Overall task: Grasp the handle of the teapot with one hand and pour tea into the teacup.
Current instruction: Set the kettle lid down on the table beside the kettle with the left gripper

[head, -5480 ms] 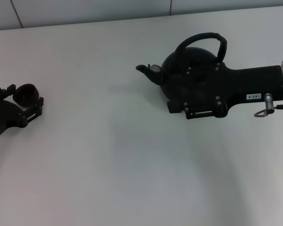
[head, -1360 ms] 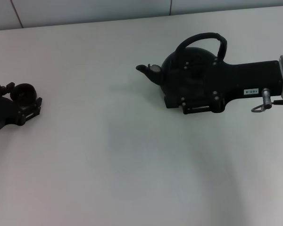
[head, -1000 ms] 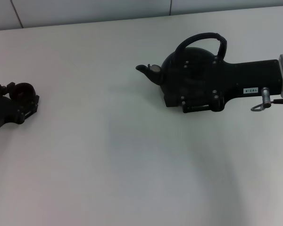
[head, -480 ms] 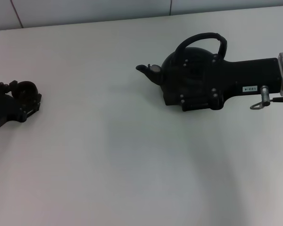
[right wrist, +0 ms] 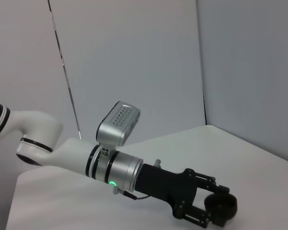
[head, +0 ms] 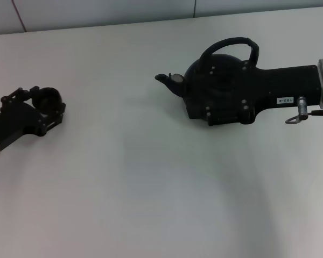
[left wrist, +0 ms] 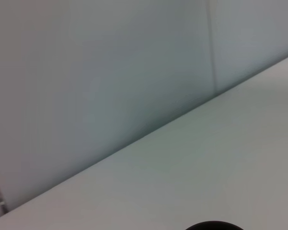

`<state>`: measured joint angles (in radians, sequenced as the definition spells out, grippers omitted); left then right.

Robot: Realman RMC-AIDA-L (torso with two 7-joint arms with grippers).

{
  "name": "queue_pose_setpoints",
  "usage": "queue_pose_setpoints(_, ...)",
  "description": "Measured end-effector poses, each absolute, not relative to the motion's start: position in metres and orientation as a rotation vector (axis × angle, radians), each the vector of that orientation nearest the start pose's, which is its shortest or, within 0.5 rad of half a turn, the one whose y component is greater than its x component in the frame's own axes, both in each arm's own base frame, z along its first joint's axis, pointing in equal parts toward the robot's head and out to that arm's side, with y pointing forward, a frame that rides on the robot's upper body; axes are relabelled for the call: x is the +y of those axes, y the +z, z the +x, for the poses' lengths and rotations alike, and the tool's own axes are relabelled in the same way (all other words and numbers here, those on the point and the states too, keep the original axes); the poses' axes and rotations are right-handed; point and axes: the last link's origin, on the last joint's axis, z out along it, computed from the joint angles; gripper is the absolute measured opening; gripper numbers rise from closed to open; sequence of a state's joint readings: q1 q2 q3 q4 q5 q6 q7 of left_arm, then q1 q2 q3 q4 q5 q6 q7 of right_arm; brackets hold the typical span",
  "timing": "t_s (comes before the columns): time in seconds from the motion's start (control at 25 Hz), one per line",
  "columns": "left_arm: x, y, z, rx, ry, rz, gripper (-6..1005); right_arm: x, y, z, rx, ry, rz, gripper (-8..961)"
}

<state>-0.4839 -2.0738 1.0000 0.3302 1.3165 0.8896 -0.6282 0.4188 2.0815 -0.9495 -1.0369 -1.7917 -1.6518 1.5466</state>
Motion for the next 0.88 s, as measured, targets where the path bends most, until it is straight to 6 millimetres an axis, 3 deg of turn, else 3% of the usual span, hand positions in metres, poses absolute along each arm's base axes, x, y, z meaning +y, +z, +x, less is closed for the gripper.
queue_pose_setpoints(0.88, 0.345, -0.058, -0.296, -0.286, -0.44, -2.411, 729, 0.318, 0.031, 0.213, 0.375, 0.744, -2.826, 698)
